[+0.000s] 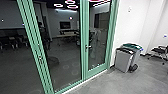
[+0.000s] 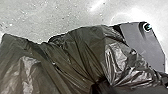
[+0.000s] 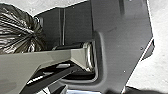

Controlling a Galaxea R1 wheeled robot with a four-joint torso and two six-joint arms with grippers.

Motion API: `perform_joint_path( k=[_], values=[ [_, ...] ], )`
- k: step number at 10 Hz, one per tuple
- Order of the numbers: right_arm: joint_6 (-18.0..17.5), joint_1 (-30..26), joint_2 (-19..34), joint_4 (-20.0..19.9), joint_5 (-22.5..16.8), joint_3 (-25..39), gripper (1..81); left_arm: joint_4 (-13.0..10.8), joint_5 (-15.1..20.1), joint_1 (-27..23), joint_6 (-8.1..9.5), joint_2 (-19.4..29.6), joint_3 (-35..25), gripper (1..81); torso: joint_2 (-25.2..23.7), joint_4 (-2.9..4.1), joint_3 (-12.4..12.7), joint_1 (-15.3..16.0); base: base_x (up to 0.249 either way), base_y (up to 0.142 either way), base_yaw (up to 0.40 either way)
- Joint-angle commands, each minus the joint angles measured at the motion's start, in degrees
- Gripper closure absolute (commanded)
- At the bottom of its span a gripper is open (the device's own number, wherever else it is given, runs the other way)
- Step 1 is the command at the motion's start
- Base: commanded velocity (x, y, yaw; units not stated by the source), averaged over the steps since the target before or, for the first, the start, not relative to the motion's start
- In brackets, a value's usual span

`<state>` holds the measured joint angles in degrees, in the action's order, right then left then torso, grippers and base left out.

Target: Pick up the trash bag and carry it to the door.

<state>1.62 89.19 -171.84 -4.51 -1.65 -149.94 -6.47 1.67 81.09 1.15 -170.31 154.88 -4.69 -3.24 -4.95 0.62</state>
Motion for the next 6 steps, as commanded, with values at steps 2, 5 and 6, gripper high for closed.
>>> perform_joint_path(
  k=[2,5,6],
  values=[
    [0.22,-2.47,-0.02,0.38,-3.71,0.37,1.0,-0.65,2.81,-3.43,-0.35,0.32,-0.02,81.1,0.0,0.0,0.0,0.0,0.149,-0.062,0.0],
    [0.22,-2.38,-0.02,0.47,-3.72,0.19,1.0,-0.65,2.72,-3.26,-0.35,0.23,-0.02,81.1,0.0,0.0,0.0,0.0,0.148,-0.062,0.0],
    [0.22,-2.39,-0.11,0.56,-3.63,0.19,1.0,-0.65,2.72,-3.26,-0.35,0.23,-0.02,81.1,0.0,0.0,0.0,0.0,0.149,-0.062,0.0]
  ],
)
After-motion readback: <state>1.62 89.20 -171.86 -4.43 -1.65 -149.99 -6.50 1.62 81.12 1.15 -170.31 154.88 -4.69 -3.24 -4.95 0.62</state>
